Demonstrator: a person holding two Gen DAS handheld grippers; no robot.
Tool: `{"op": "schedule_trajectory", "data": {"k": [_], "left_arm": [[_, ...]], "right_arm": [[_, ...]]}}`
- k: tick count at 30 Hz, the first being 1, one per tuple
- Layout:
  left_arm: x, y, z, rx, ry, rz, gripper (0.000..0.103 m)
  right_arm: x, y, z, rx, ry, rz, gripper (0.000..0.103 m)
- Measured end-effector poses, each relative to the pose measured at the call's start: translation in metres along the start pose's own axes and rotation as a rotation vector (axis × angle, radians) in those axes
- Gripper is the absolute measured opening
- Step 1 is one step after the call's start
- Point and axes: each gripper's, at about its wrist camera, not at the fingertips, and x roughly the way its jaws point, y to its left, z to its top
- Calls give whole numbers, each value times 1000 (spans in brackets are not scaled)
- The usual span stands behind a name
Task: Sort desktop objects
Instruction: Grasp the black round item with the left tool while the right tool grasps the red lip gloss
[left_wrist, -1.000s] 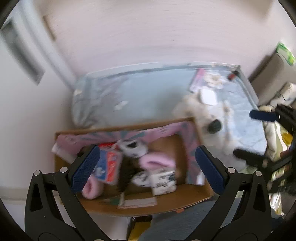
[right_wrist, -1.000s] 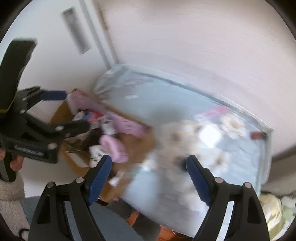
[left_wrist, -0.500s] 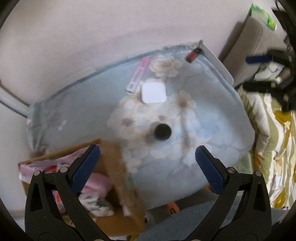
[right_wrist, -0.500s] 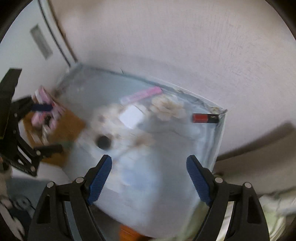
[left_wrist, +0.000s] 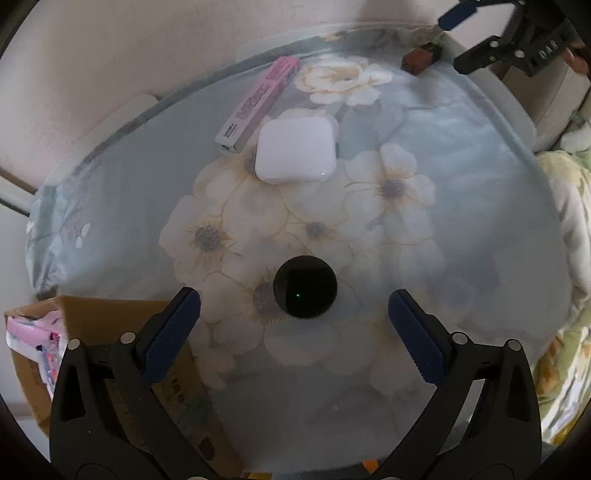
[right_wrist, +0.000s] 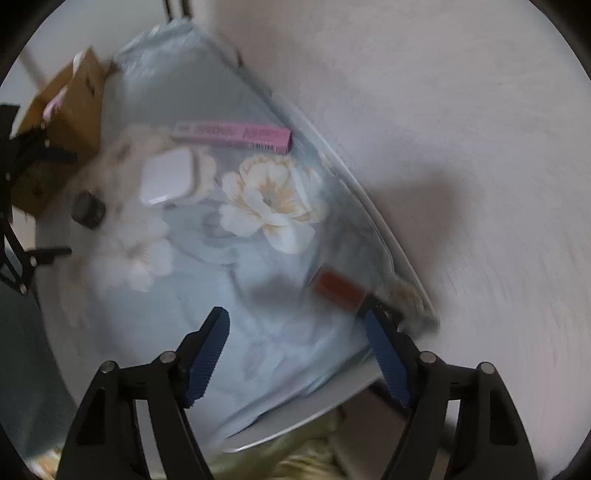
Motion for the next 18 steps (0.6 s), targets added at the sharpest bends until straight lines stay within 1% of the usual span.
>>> {"op": "schedule_trajectory", "data": {"k": [3,5,6,9,11,13,15,16,17,18], "left_arm": [[9,-2,0,-7,-7,14,98],[16,-2,0,-11,-4,9,92],[19,-2,0,-12,-1,7,90],[21,1,-2,-24,-17,-3,86],[21,2,-1,-28,-28,-9,84],[20,5,-2,-35,-36,-17,81],[20,6,-2,-44,-40,-38,75],[21,5,-2,-46,-42,-49,71],[21,5,-3,-45,-44,-58,67],[20,5,-3,-44,-46,-66,64]], "right_arm": [[18,-8,7,-81,29,1,63],[26,-13,9,-108,48,12,60],[31,-15,9,-124,64,21,57],[43,-16,8,-177,100,18,56],[47,-16,8,-212,109,5,55],[50,-18,8,-226,116,15,49],[53,-18,7,-244,129,11,41],[54,-19,6,-256,137,9,40],[54,-20,6,-255,137,22,36],[53,-21,6,-249,141,31,35]]}}
